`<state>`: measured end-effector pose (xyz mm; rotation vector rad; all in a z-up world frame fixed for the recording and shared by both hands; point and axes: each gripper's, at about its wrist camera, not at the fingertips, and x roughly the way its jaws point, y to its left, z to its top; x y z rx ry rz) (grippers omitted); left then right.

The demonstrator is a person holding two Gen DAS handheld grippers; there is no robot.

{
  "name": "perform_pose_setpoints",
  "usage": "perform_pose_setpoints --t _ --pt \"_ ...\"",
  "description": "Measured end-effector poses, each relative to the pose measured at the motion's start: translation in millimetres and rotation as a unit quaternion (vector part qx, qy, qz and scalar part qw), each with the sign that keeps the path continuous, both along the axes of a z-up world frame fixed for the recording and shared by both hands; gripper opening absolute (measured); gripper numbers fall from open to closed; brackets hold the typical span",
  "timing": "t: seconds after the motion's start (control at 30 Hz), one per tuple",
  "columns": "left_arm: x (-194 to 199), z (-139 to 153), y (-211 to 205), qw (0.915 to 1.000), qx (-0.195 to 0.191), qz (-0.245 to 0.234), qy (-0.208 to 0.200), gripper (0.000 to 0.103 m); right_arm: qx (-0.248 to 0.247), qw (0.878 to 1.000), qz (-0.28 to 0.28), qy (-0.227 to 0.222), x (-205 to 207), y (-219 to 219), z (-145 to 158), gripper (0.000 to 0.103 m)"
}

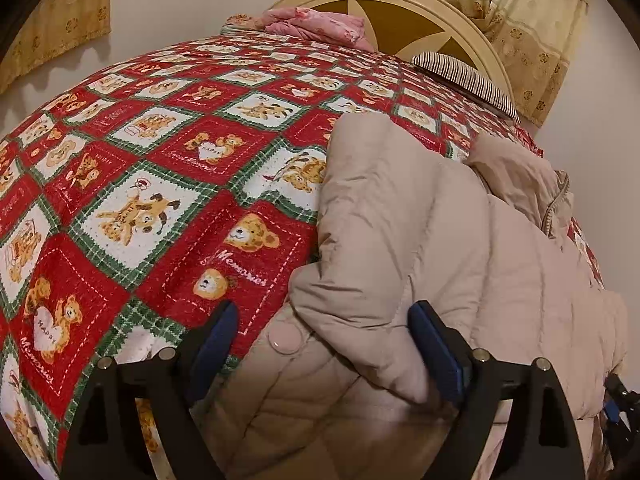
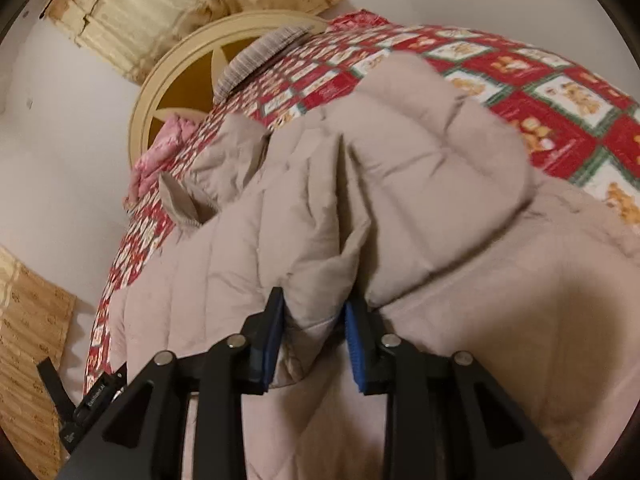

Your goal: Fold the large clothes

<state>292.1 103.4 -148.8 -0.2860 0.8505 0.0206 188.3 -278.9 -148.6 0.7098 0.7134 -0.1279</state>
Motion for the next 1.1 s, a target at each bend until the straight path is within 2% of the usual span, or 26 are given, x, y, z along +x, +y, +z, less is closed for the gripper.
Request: perform_pose_setpoints --t 0.03,0.1,0.17,0.23,0.3,0.4,0.5,0.57,0.63,0.77,0.93,1.1 --pt "0 0 1 1.0000 -0.001 0.000 0.000 0.088 -0.008 1.000 -0.015 -0.002 -6 0 6 0.036" --pt "0 0 1 1.0000 0.001 0.000 0.000 0.088 -0.052 0.996 -0.075 -0.022 -28 2 28 0.050" --pt "0 0 0 1.0000 0.005 0.001 0.001 0.088 -0.133 0.983 -0.111 -0.062 -46 16 56 0.052" --pt "0 0 1 1.0000 0.006 0.001 0.002 0.088 -0.192 0.976 -0.067 -0.075 -38 34 71 0.052" --pt "0 0 0 1.0000 0.006 0.001 0.001 0.088 -0.218 0.973 -0.001 -0.074 -18 52 75 0.052" --pt "0 0 0 1.0000 0.006 0.001 0.001 0.088 -0.247 0.968 0.047 -0.030 14 66 59 0.050" --pt "0 0 0 1.0000 0.004 -0.002 0.001 0.090 -0.218 0.974 0.057 0.041 32 58 19 0.048" --pt "0 -1 -1 1.0000 0.006 -0.004 0.002 0.092 -0.178 0.981 0.060 0.047 31 45 4 0.048" --pt "1 -1 -2 1.0000 0.007 -0.004 0.002 0.092 -0.164 0.984 0.057 0.044 31 40 5 0.048" --pt "1 -2 -3 1.0000 0.006 -0.004 0.002 0.092 -0.196 0.977 0.060 0.051 31 51 5 0.050" --pt "4 -2 -11 0.9991 0.041 -0.003 0.010 0.093 -0.207 0.975 0.063 0.056 36 50 4 0.051" --pt "3 -3 -9 0.9991 0.041 -0.001 0.011 0.093 -0.221 0.971 0.063 0.061 38 54 3 0.052"
